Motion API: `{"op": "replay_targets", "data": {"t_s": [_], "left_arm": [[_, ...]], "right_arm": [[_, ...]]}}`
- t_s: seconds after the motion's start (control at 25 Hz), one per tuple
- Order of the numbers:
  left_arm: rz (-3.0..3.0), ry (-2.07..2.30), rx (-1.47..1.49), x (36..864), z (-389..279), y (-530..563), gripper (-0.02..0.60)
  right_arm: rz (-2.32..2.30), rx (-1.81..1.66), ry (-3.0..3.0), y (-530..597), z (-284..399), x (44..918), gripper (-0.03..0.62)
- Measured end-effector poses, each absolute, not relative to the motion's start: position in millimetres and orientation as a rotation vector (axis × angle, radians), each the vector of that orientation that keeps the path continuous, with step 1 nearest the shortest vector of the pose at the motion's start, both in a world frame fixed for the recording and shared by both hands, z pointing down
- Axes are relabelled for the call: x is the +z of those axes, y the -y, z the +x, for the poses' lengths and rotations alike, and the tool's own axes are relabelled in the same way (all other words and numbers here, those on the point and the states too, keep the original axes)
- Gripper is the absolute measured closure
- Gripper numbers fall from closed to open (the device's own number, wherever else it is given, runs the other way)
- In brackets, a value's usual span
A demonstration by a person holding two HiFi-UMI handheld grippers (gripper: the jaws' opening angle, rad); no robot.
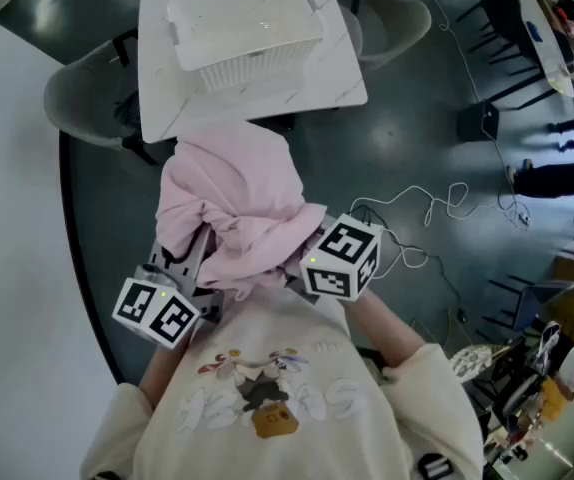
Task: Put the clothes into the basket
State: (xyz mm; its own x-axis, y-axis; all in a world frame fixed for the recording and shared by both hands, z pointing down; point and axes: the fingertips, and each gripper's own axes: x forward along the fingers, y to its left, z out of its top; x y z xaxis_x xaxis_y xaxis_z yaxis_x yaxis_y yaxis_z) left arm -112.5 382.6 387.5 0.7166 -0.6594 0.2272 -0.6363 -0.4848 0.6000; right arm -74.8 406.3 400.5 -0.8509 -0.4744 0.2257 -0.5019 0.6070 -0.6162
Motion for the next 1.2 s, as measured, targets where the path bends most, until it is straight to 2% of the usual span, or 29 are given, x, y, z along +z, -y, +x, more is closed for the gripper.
{"op": "replay_targets", "data": {"t_s": [0.28, 0.48, 0.88, 1.2], "left_arm": [[2.226, 0.991, -0.036, 403, -50, -457, 0.439], [2.181, 1.009, -0.019, 409, -30, -492, 0.439], [2.215, 0.965, 0.018, 405, -36, -458, 0.439], [2.236, 0.924, -0.02, 392, -66, -405, 0.439]], "right_arm": [[0.848, 1.121, 2.776, -480, -12, 414, 0.327], [0.841, 1.173, 2.776, -515, 9, 420, 0.327], [0.911, 1.261, 2.798, -486, 2, 416, 0.327], [0.947, 1.231, 2.784, -433, -28, 403, 0.327]]}}
